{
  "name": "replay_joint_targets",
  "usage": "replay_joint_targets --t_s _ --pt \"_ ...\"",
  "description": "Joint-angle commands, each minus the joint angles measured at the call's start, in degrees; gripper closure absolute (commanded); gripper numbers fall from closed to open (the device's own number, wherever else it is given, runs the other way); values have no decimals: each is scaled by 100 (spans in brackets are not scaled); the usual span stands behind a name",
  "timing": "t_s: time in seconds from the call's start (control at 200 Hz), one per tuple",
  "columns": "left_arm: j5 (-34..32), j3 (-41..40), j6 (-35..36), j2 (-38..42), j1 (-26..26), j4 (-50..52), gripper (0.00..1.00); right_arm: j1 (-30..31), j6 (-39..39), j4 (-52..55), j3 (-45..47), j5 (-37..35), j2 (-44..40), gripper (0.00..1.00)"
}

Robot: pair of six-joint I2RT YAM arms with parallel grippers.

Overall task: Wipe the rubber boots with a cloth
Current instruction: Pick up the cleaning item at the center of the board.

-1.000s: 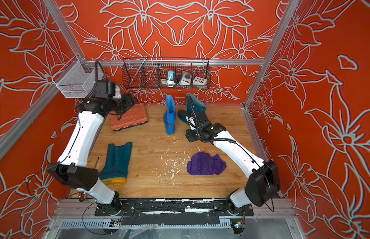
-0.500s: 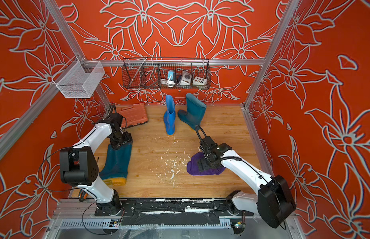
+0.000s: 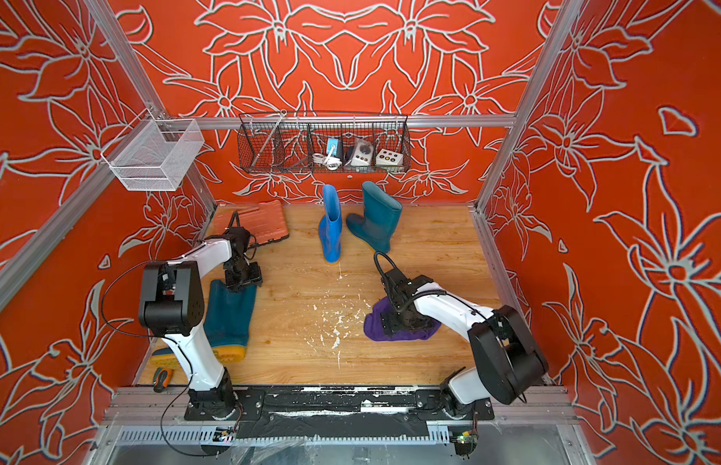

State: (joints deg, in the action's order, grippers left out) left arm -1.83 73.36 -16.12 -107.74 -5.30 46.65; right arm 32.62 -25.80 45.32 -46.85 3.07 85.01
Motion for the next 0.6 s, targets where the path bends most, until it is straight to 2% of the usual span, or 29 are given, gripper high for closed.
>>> replay_joint_targets --t_s 0.0,0.105,0.18,0.24,0.345,0.445,0.595 --pt "-46 -85 81 53 55 -73 52 -27 -68 -135 -125 61 414 1" --pt "-117 -161 61 195 123 -62 70 -27 13 -182 -171 166 678 1" --pt "-224 -232 74 336 193 -70 80 -27 30 -269 -127 253 698 13" --pt "-289 -256 84 447 252 -60 88 -23 31 -309 -114 287 679 30" --pt "-416 -270 125 619 376 -13 100 -28 40 -331 -98 252 607 67" --pt "-542 -269 122 836 512 87 100 -30 58 -328 -80 195 474 86" --pt "-749 -352 48 1304 635 259 100 -36 102 -332 -57 189 246 100"
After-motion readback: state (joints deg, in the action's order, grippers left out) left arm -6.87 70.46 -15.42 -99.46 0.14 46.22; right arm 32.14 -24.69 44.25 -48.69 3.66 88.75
